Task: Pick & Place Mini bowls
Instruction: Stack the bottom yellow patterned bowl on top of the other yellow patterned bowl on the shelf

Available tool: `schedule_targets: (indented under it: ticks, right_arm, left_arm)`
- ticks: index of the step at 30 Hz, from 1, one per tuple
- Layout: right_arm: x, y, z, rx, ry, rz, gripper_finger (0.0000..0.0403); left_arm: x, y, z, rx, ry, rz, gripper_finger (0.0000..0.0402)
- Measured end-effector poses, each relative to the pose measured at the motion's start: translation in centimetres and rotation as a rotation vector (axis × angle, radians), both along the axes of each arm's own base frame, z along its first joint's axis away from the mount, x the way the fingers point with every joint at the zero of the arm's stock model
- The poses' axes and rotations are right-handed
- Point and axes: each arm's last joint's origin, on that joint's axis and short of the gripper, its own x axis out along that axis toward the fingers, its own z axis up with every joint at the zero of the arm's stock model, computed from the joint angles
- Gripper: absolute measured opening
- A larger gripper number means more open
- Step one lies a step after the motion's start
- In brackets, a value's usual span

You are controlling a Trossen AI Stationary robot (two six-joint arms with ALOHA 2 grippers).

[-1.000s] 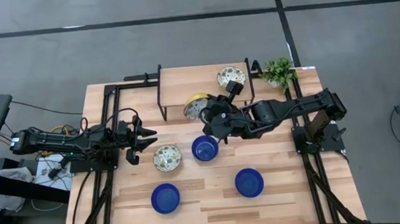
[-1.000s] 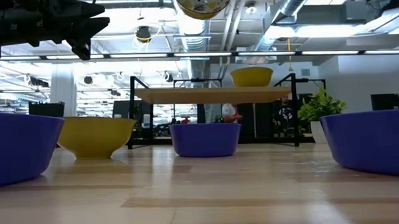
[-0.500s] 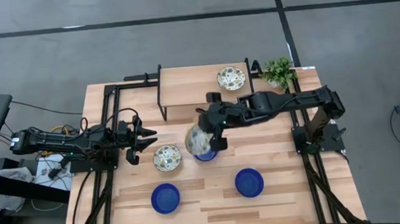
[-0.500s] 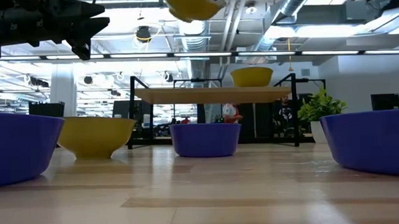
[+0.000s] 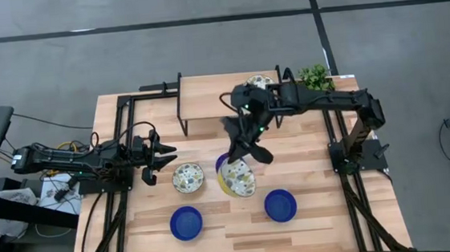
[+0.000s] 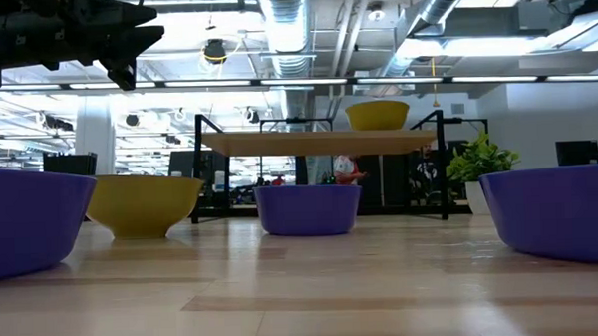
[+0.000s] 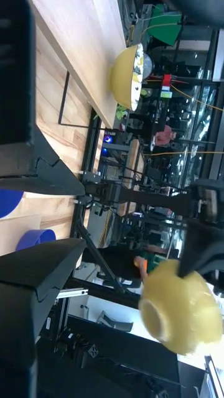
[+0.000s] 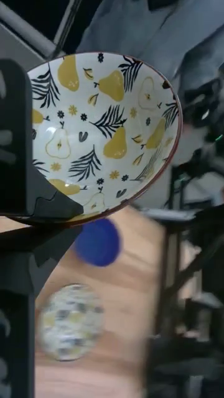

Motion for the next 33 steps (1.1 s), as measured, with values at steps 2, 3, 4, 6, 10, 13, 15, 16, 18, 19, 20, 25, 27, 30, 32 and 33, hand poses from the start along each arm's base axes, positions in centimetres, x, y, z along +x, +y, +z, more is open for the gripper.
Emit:
schedule_targets:
  ticks: [2, 3, 4, 6, 10, 13, 15, 16, 18, 19, 20, 25, 27, 30, 32, 33]
  right_arm:
    - [0.3, -0.2, 0.5, 0.01, -0.078, 0.024, 0.0001]
    - [0.5, -0.2, 0.8, 0.006, -0.123, 0.043, 0.0001]
    - [0.6, -0.2, 1.1, -0.004, -0.171, 0.06, 0.0001]
    - [0.9, -0.1, 1.7, -0.022, -0.265, 0.08, 0.0001]
    - [1.3, 0.0, 3.1, -0.009, -0.441, 0.149, 0.0001]
    - [1.4, 0.2, 4.0, -0.004, -0.547, 0.192, 0.0001]
    - [1.5, 0.4, 4.3, -0.003, -0.583, 0.209, 0.0001]
    - [1.5, 0.4, 4.4, -0.004, -0.588, 0.21, 0.0001]
    - [1.5, 0.4, 4.2, -0.001, -0.573, 0.208, 0.0001]
    - [1.5, 0.4, 4.2, 0.004, -0.558, 0.202, 0.0001]
    - [1.5, 0.4, 4.0, 0.004, -0.539, 0.188, 0.0001]
    - [1.2, 0.0, 2.1, -0.051, -0.311, 0.029, 0.0001]
    - [1.0, -0.2, 1.3, -0.077, -0.19, -0.065, 0.0001]
    - [0.4, -1.0, 0.1, -0.121, -0.017, -0.191, 0.0001]
    - [0.0, -1.7, -0.6, -0.147, 0.073, -0.265, 0.0001]
    - [-0.2, -2.1, -0.8, -0.158, 0.113, -0.301, 0.0001]
  left_arm:
    - [0.0, 0.0, 0.0, 0.0, 0.0, 0.0, 0.0122]
    - [0.0, 0.0, 0.0, 0.0, 0.0, 0.0, 0.0122]
    - [0.0, 0.0, 0.0, 0.0, 0.0, 0.0, 0.0122]
    - [0.0, 0.0, 0.0, 0.0, 0.0, 0.001, 0.0122]
    - [0.0, 0.0, 0.0, 0.0, 0.0, 0.0, 0.0122]
    - [0.0, 0.0, 0.0, 0.0, 0.0, 0.0, 0.0122]
    - [0.0, 0.0, 0.0, 0.0, 0.0, 0.0, 0.0122]
    - [0.0, 0.0, 0.0, 0.0, 0.0, 0.001, 0.0122]
    - [0.0, 0.0, 0.0, 0.0, 0.0, 0.0, 0.0122]
    - [0.0, 0.0, 0.0, 0.0, 0.0, 0.0, 0.0122]
    - [0.0, 0.0, 0.0, 0.0, 0.0, 0.0, 0.0122]
    - [0.0, 0.0, 0.0, 0.0, 0.0, 0.0, 0.0122]
    - [0.0, 0.0, 0.0, 0.0, 0.0, 0.0, 0.0122]
    - [0.0, 0.0, 0.0, 0.0, 0.0, 0.0, 0.0122]
    - [0.0, 0.0, 0.0, 0.0, 0.0, 0.0, 0.0122]
    - [0.0, 0.0, 0.0, 0.0, 0.0, 0.0, 0.0122]
